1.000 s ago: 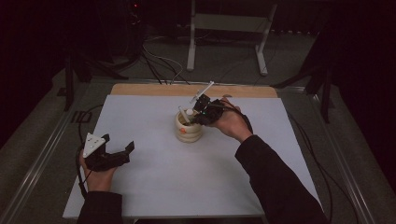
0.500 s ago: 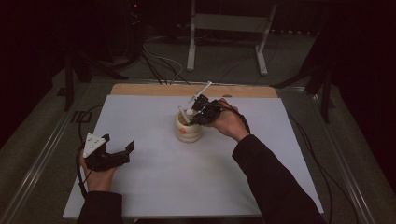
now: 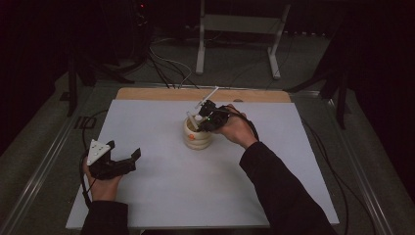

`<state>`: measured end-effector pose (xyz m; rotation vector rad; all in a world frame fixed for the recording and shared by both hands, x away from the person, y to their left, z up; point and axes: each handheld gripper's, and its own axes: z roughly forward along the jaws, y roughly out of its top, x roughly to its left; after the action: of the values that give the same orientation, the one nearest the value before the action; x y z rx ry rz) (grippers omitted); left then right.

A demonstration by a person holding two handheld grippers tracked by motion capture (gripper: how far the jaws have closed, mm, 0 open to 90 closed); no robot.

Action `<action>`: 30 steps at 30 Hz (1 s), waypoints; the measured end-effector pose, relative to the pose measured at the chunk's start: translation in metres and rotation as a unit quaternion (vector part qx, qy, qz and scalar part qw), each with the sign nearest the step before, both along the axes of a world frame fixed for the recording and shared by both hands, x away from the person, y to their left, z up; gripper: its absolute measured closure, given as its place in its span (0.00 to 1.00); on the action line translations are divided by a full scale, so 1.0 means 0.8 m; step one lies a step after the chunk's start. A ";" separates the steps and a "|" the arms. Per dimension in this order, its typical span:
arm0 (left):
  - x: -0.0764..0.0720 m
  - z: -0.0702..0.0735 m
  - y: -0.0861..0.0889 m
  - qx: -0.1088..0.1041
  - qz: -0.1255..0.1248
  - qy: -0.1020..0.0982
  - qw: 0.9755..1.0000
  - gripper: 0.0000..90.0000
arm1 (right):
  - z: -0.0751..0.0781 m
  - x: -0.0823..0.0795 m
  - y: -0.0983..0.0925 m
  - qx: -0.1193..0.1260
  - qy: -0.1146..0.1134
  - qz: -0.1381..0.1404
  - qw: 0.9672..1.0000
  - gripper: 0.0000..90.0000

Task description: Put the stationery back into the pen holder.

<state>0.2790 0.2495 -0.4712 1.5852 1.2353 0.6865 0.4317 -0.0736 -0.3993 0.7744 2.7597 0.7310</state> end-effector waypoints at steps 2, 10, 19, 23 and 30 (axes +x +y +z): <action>0.000 0.000 0.000 0.000 0.000 0.000 1.000 0.01 | -0.002 0.001 0.002 0.001 0.002 -0.002 1.000 0.90; 0.000 0.000 0.000 0.000 0.000 -0.001 1.000 0.01 | -0.003 0.005 0.002 0.012 0.004 -0.006 1.000 0.90; 0.000 0.000 -0.001 0.001 -0.001 0.001 1.000 0.01 | -0.004 0.006 0.000 0.017 0.003 -0.010 1.000 0.86; 0.001 -0.001 -0.001 0.001 -0.001 0.001 1.000 0.01 | -0.002 0.007 -0.004 0.067 -0.011 -0.022 0.997 0.43; 0.001 -0.001 -0.001 0.001 -0.001 0.002 1.000 0.01 | 0.000 0.007 -0.008 0.093 -0.037 -0.057 0.993 0.16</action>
<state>0.2794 0.2487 -0.4718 1.5894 1.2357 0.6838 0.4375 -0.0797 -0.3992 0.9123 2.5846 0.9812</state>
